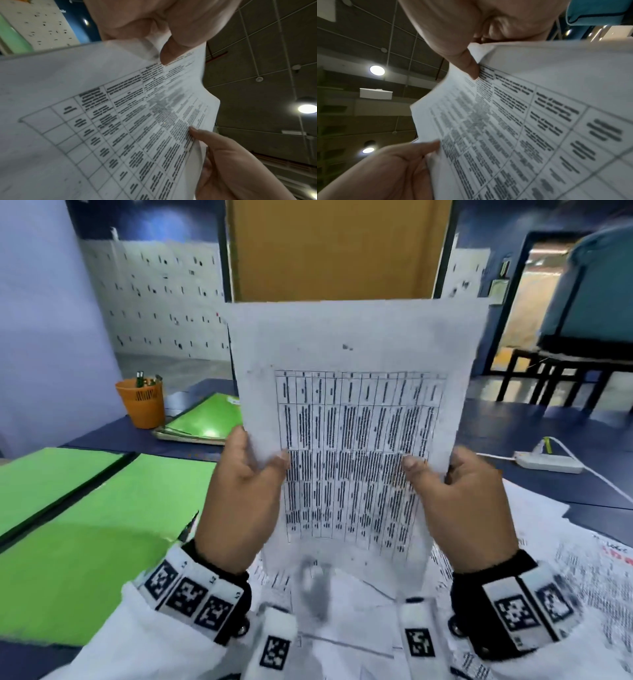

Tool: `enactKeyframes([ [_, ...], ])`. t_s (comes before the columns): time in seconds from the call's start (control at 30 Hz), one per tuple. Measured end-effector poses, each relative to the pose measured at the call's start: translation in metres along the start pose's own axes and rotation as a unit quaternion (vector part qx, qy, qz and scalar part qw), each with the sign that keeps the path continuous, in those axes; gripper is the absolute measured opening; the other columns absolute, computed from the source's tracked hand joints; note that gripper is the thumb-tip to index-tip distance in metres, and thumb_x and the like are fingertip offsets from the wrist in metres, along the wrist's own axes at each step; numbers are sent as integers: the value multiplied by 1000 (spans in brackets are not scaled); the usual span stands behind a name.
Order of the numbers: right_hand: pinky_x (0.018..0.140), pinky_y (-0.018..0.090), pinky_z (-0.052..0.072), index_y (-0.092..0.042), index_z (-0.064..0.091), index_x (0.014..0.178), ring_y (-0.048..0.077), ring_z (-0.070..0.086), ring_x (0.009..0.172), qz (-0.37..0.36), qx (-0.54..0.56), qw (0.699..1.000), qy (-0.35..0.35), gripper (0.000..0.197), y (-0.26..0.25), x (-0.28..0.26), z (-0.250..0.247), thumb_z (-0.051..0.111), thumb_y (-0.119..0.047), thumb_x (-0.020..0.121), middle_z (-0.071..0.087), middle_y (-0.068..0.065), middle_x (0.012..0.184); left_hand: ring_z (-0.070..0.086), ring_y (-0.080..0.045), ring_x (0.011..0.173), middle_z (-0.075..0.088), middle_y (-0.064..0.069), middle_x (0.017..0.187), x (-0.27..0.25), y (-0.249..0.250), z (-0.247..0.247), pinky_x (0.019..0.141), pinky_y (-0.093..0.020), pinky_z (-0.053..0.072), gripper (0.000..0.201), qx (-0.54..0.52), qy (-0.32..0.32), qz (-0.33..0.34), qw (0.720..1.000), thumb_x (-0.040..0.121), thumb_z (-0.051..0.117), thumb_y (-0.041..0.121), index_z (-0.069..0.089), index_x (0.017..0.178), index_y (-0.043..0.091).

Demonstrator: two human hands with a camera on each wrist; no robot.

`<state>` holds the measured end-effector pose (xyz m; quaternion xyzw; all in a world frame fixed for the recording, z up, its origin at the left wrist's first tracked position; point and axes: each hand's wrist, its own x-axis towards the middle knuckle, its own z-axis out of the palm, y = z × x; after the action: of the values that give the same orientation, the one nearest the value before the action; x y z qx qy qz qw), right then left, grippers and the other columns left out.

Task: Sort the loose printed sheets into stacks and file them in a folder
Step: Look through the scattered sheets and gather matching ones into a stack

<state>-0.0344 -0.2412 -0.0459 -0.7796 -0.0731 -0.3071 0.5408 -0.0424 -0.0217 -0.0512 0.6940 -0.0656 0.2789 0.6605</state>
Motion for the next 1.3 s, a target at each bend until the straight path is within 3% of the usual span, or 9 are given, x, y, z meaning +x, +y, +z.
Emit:
enactKeyframes([
  [0.2, 70, 23, 50, -26, 66, 103, 1, 66, 83, -54, 15, 998, 26, 12, -18, -10, 8, 65, -20, 93, 72, -18, 91, 66, 8, 108, 73, 19, 116, -2, 15, 13, 92, -13, 49, 29, 15, -26, 25, 999, 103, 54, 3, 59, 122, 25],
  [0.3, 62, 5, 41, -27, 55, 105, -11, 61, 77, 5, 28, 1000, 10, 22, -12, -13, 7, 65, -15, 90, 65, -24, 86, 70, -2, 105, 76, 15, 113, -4, -3, 6, 96, -32, 53, 26, 2, -14, -25, 1000, 101, 59, 9, 61, 122, 25],
  [0.43, 57, 19, 42, -30, 49, 102, 0, 61, 66, 104, 26, 994, -38, 34, 4, -22, 12, 60, -5, 82, 66, -14, 78, 73, -22, 106, 78, 2, 110, -15, -34, 0, 100, -56, 52, 26, -12, -28, -141, 989, 94, 65, 17, 65, 119, 23],
  [0.73, 67, 35, 55, -25, 61, 95, 15, 69, 75, 106, 42, 992, -52, 21, 25, -11, 12, 63, -5, 88, 73, -4, 87, 71, -25, 115, 78, -3, 117, -8, -53, -10, 107, -50, 48, 34, -39, -61, -197, 978, 94, 60, 1, 67, 124, 15],
  [0.93, 80, 36, 57, -33, 59, 114, 12, 70, 95, 134, 61, 982, -117, 23, 34, 6, 0, 61, -21, 94, 73, -11, 109, 73, -18, 94, 80, -3, 103, 6, -37, 3, 87, -38, 53, 31, -28, -80, -193, 977, 101, 49, -7, 67, 115, 13],
  [1.03, 65, 30, 52, -19, 65, 105, 19, 68, 73, 152, 67, 985, -38, 18, 54, 33, -28, 65, -8, 91, 74, -3, 85, 66, -19, 75, 73, -3, 89, 22, -32, 8, 70, -34, 51, 18, -7, -113, -214, 970, 100, 58, 5, 61, 114, 16],
  [1.13, 80, 30, 55, -11, 59, 120, 25, 65, 86, 211, 102, 971, 44, 39, 86, 59, -64, 71, -14, 83, 69, 12, 108, 63, -15, 65, 65, -4, 94, 56, -39, 2, 57, -29, 47, 18, 72, -53, -201, 976, 97, 66, 11, 56, 109, 20],
  [1.2, 96, 45, 50, -9, 55, 127, 28, 64, 96, 235, 152, 957, 74, 49, 109, 65, -83, 71, -16, 81, 64, 20, 118, 61, -18, 67, 65, -8, 97, 81, -47, -2, 56, -28, 48, 14, 179, -93, -207, 957, 95, 70, 13, 59, 102, 16],
  [1.3, 97, 44, 45, -1, 48, 138, 30, 60, 107, 257, 175, 946, 89, 58, 136, 69, -98, 66, -12, 84, 58, 23, 130, 67, -23, 73, 69, -12, 89, 100, -61, 2, 60, -32, 58, 26, 395, -235, -250, 852, 94, 73, 29, 67, 96, 4],
])
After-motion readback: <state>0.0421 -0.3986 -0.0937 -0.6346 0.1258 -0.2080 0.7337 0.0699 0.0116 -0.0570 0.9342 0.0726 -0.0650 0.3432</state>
